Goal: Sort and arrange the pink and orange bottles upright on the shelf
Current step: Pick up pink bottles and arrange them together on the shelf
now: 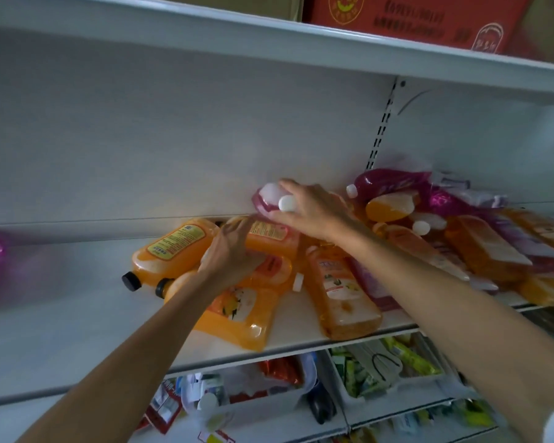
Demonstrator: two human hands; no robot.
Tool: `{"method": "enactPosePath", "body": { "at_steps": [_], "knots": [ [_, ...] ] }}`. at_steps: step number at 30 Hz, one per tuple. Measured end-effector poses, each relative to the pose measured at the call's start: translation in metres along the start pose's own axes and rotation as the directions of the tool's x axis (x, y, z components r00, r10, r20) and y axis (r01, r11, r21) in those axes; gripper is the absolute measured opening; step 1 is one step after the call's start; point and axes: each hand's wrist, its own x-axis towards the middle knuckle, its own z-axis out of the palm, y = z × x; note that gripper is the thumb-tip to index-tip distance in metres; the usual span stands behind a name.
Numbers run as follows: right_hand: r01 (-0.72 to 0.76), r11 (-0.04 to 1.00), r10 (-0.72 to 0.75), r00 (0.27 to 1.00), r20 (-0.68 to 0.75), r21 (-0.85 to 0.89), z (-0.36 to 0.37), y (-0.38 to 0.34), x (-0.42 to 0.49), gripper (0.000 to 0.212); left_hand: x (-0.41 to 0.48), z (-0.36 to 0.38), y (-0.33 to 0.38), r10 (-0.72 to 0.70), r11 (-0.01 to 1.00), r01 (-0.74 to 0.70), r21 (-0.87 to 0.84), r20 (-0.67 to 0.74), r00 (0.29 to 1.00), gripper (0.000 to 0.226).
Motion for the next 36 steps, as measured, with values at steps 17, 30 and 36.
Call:
{"method": "enactPosePath", "body": {
  "at_steps": [17,30,36],
  "knots": [
    [0.024,0.827,-0.107,0.987,0.117,0.562,0.037,-0.111,0.053,0.096,-0.032,-0.093,-0.082,-0.212,0.766,-0.032,-0.642,-0.300,0.930,0.064],
    [-0.119,0.622,-0.274,0.893,0.357,0.774,0.145,-0.212,0.073,0.086,-0.123,-0.157,-0.187,-0.265,0.877,0.212,-0.432,-0.067,0.962,0.047],
    [-0.032,0.692,-0.212,0.946,0.246,0.721,0.167,-0.255,0.085,0.085,-0.151,-0.176,-0.229,-0.232,0.966,0.255,0.031,-0.322,0.918,0.056]
  ]
}}
